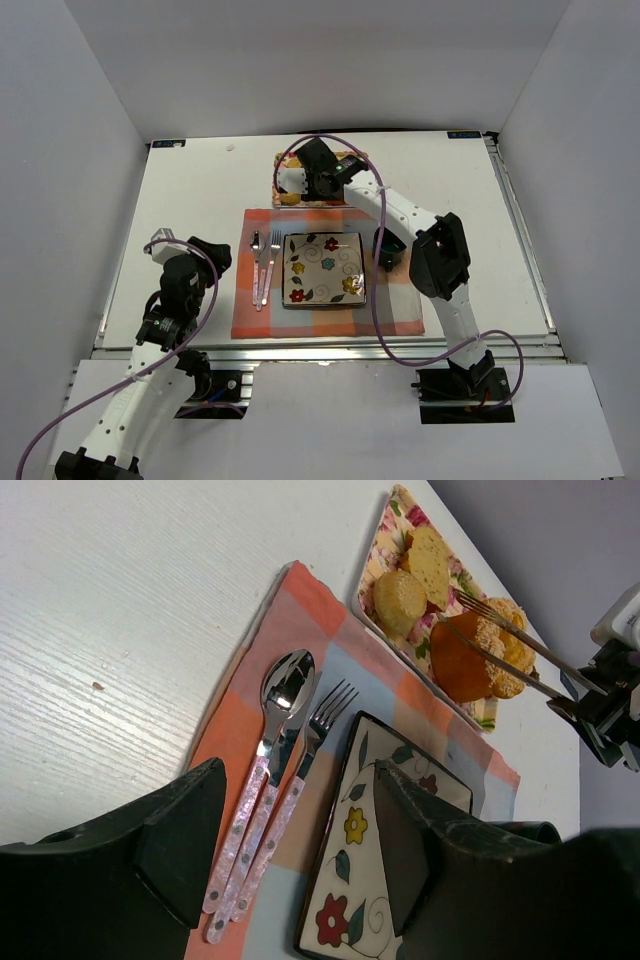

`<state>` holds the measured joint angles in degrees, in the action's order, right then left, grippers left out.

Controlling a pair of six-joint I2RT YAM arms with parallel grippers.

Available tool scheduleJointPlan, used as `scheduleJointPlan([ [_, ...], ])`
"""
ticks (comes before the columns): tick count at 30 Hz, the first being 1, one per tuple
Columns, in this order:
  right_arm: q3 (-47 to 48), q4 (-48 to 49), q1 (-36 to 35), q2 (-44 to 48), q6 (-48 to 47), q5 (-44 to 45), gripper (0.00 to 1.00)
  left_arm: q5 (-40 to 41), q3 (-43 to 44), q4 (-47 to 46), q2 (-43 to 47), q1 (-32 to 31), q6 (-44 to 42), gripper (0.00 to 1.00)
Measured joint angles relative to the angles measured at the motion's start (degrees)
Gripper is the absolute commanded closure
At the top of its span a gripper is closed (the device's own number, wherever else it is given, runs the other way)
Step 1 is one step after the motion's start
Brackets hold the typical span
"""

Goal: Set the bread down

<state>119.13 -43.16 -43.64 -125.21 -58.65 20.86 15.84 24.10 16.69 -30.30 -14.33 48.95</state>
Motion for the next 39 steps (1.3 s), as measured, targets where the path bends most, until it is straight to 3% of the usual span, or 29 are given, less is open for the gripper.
scheduleJointPlan([
  [33, 0.0, 5.66, -1.09, -7.02, -3.63, 6.71, 0.54, -0.22, 0.0, -0.44, -1.4, 0.0, 0.0, 0.3],
  [39, 0.02, 5.79, -1.09, -7.28, -3.93, 7.13, 0.65, -0.22, -0.02, -0.44, -1.4, 0.0, 0.0, 0.3],
])
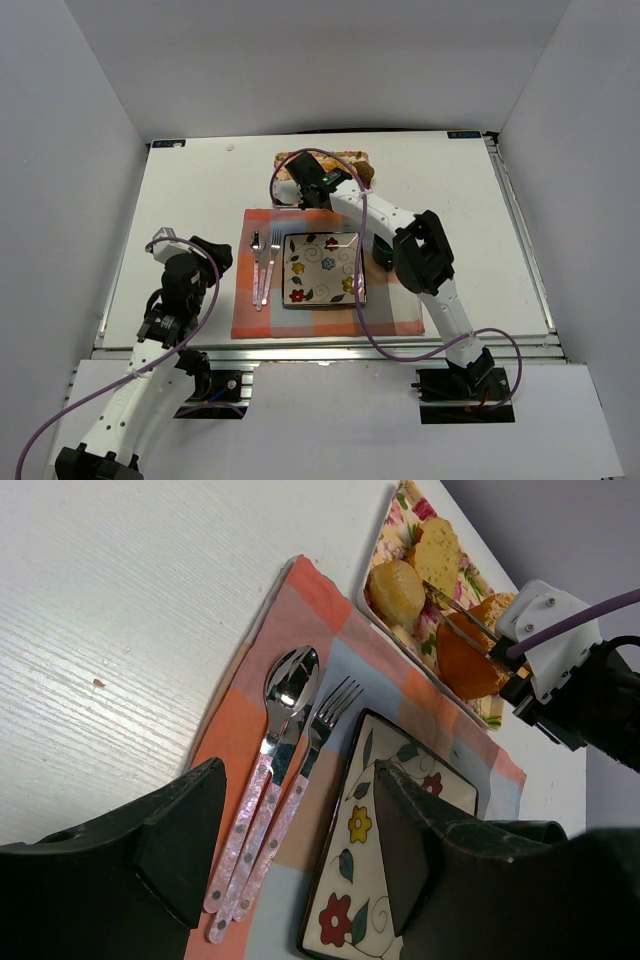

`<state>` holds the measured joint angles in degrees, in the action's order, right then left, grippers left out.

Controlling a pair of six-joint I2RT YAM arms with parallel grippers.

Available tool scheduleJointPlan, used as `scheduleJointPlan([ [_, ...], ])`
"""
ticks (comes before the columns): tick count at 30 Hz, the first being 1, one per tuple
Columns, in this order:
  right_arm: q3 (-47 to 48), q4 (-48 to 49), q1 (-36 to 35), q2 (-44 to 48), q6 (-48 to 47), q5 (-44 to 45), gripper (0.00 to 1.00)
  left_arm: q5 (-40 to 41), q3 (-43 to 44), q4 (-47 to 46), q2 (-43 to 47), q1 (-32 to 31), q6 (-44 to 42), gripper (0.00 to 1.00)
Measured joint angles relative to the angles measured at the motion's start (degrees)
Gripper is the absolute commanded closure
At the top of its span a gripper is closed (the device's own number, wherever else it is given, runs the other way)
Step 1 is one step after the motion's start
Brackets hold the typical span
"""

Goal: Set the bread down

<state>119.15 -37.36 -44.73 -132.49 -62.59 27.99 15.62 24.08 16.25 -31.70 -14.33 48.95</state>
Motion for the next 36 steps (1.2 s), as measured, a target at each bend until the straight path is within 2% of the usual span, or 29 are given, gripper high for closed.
scheduleJointPlan([
  [5, 0.33, 0.2, -0.02, 0.0, -0.17, -0.02, 0.85, 0.0, 0.0, 0.0, 0.0, 0.0, 0.0, 0.3],
  [11, 1.36, 0.24, -0.02, 0.0, 0.33, -0.5, 0.99, 0.0, 0.0, 0.04, 0.07, 0.0, -0.02, 0.3],
  [20, 1.38, 1.31, 0.07, 1.4, 2.29, -4.2, 1.0, 0.02, 0.02, 0.28, 0.74, 0.0, 0.0, 0.3],
  [29, -1.99, 4.22, 0.02, 10.82, 5.22, -8.57, 1.0, 0.02, 0.35, 1.09, 0.81, 0.0, -0.02, 0.3],
  [33, -6.99, 4.66, 0.02, 17.22, 7.43, -12.0, 1.0, 0.11, 1.22, 2.16, 0.98, 0.0, -0.04, 0.3],
  [36, -14.56, 4.72, 0.04, 24.09, 9.55, -16.0, 1.0, 0.44, 1.81, 2.89, 1.53, 0.0, -0.11, 0.3],
])
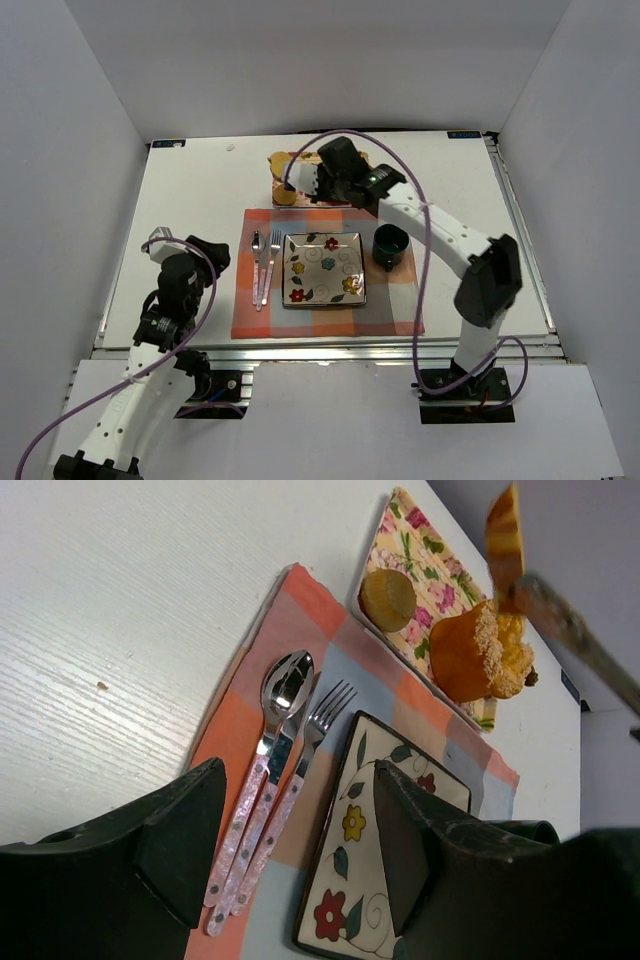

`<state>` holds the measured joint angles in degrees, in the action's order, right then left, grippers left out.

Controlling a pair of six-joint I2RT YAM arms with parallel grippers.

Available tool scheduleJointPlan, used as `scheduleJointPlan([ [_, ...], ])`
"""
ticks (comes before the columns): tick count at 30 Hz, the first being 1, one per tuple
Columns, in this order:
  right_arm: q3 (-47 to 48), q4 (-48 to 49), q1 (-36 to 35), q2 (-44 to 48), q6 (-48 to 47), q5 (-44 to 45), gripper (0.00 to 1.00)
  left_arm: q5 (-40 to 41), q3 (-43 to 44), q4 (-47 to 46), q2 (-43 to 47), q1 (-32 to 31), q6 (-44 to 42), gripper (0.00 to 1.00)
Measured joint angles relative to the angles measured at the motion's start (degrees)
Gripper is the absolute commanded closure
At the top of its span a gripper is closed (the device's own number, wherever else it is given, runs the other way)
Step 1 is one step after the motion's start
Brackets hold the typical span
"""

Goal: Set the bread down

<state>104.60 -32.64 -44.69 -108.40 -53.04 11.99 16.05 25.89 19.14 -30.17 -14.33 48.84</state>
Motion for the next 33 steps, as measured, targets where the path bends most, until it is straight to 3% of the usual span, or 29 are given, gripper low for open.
scheduleJointPlan([
  [13, -33.83, -6.19, -0.55, 34.23, 1.31, -16.33, 1.0, 0.02, 0.52, 0.55, -1.14, 0.0, -0.81, 0.3],
  [23, -42.97, -10.12, -1.6, 37.66, -0.2, -15.13, 1.0, -0.39, 0.96, 0.15, -2.21, 0.0, -1.62, 0.3],
  [26, -44.65, -10.88, -1.62, 37.66, -0.57, -14.71, 0.9, -0.42, 0.96, 0.2, -1.55, 0.0, -1.62, 0.3],
  [30, -45.44, -11.21, -1.64, 37.66, -1.11, -14.71, 0.64, -0.39, 0.96, 0.28, -0.72, 0.0, -1.62, 0.3],
  [33, -45.44, -11.23, -1.64, 37.83, -1.46, -14.84, 0.57, -0.39, 0.96, 0.35, -0.5, 0.0, -1.6, 0.3],
])
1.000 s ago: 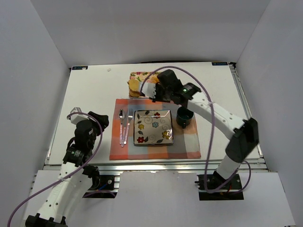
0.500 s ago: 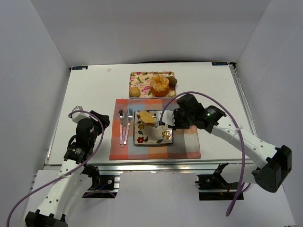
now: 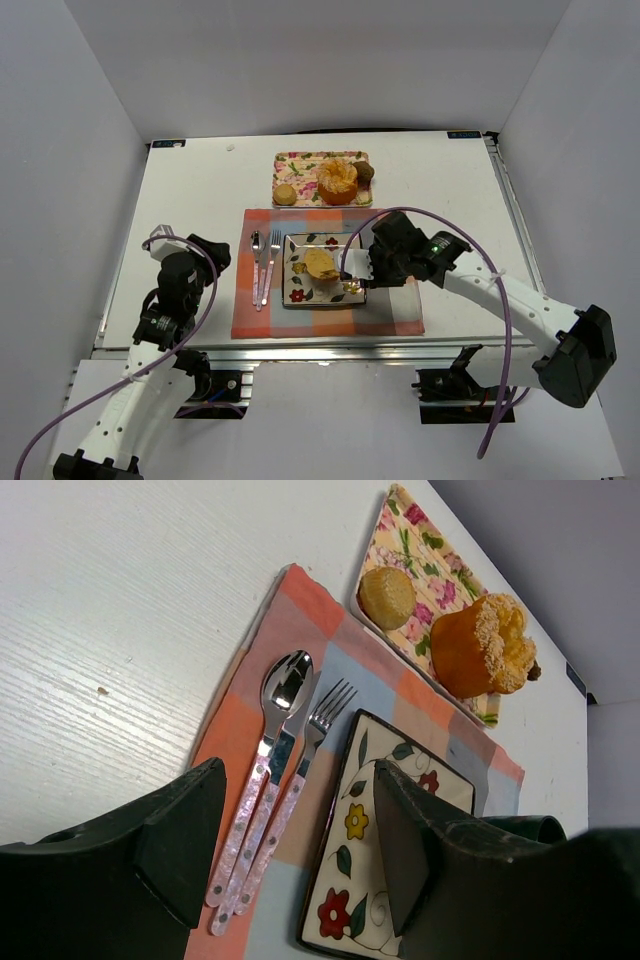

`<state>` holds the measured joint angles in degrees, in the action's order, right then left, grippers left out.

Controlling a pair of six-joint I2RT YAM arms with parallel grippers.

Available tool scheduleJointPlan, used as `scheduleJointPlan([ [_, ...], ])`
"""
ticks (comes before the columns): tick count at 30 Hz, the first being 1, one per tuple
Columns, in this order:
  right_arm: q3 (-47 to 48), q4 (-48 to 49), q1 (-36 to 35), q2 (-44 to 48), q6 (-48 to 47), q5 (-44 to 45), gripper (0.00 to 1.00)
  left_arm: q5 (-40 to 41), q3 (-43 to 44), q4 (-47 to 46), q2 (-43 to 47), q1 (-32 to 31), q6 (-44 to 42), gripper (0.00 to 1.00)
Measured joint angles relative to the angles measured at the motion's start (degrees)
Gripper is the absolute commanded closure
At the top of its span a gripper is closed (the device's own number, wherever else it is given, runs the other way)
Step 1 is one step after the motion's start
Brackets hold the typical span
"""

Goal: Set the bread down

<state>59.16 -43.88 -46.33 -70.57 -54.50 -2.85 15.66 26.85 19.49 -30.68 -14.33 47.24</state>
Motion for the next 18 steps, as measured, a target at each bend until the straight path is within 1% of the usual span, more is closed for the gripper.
scheduleJointPlan([
  [3, 0.0, -0.17, 0.0, 0.57, -0.11, -0.24, 0.53, 0.0, 0.0, -0.02, 0.0, 0.0, 0.0, 0.3],
  [10, 0.0, -1.29, 0.0, 2.34, 0.04, -1.25, 0.53, -0.02, 0.0, -0.11, -0.39, 0.0, -0.04, 0.3],
  [12, 0.2, -1.62, 0.0, 2.97, 0.11, -1.86, 0.54, -0.02, 0.0, -0.17, -0.68, 0.0, -0.07, 0.3],
  [13, 0.35, -1.7, 0.0, 3.19, 0.15, -2.08, 0.55, -0.04, 0.0, -0.22, -0.79, 0.0, -0.07, 0.3],
  [16, 1.44, -1.92, 0.0, 3.91, 1.22, -2.73, 0.62, -0.07, 0.0, -0.26, -1.14, 0.0, -0.07, 0.3],
  [17, 2.14, -1.68, 0.0, 4.15, 1.95, -2.89, 0.69, -0.07, 0.0, -0.26, -1.27, 0.0, -0.07, 0.3],
  [18, 2.84, -1.09, 0.02, 4.42, 3.15, -2.89, 0.73, -0.07, 0.0, -0.28, -1.4, 0.0, -0.09, 0.3],
])
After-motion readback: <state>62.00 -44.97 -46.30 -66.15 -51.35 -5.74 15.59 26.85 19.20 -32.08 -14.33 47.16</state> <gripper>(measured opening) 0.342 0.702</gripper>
